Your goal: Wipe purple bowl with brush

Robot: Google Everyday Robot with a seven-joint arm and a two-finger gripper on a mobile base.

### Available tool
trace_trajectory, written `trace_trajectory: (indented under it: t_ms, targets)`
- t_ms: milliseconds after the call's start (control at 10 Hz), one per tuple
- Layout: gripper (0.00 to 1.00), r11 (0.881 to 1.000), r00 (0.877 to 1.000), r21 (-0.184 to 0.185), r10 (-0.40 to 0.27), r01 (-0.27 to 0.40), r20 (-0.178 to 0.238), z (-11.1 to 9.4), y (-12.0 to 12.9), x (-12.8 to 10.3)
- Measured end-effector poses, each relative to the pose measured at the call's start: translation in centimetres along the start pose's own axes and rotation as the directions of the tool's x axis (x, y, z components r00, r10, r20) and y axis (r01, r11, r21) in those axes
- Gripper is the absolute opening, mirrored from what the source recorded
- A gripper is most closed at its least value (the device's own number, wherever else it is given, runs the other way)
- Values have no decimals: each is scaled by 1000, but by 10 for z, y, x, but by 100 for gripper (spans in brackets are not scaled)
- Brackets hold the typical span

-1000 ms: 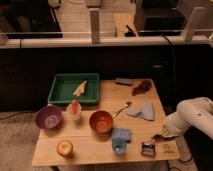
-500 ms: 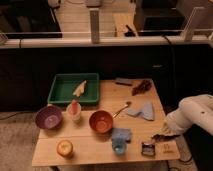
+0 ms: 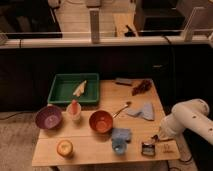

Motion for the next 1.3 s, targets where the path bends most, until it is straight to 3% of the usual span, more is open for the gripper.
trace_trajectory:
  t_ms: [100, 400, 700, 1000, 1100, 1300]
  targets:
    - [80, 1000, 1000, -5, -1, 1, -4, 3, 1, -2]
    - [80, 999, 999, -14, -42, 42, -4, 13, 2, -5]
    - [80, 983, 983, 17, -182, 182, 17, 24, 1, -8]
    - [80, 975, 975, 23, -222, 222, 19, 42, -4, -5]
    - [78, 975, 974, 17, -224, 223, 22, 50, -7, -3]
    - [61, 976, 975, 0, -219, 219, 19, 57, -7, 3]
